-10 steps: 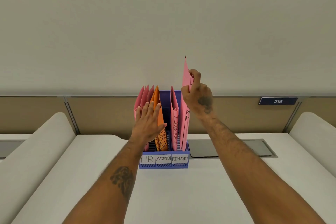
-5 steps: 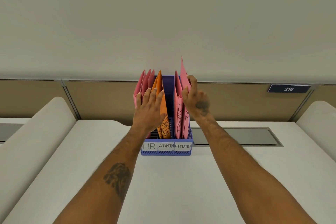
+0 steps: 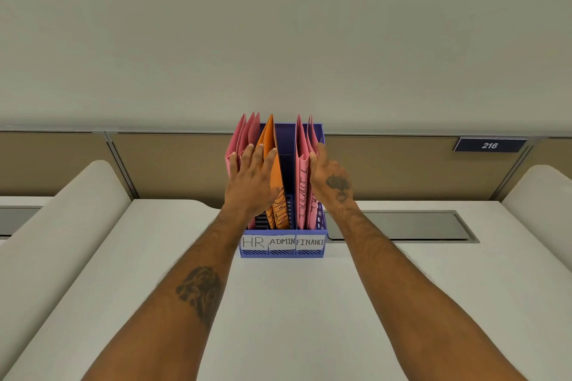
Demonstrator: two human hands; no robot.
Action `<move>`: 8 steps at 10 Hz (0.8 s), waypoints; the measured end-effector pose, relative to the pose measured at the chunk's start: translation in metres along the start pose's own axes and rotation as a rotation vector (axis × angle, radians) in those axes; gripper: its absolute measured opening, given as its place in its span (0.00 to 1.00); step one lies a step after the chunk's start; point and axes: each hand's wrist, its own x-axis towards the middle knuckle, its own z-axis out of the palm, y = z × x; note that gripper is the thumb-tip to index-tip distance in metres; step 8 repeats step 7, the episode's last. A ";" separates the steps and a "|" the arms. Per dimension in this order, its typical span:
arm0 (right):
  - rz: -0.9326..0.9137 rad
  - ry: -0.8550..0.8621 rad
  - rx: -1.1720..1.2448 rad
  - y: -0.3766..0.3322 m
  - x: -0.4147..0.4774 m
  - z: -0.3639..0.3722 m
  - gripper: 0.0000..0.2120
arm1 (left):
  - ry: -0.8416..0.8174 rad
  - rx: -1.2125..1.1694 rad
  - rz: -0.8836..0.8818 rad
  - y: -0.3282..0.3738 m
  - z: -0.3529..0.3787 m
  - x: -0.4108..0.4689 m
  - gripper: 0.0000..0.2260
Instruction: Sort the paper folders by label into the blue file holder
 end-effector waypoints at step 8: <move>0.089 -0.186 -0.070 -0.013 -0.097 -0.041 0.32 | -0.055 -0.069 0.036 0.000 -0.005 -0.079 0.42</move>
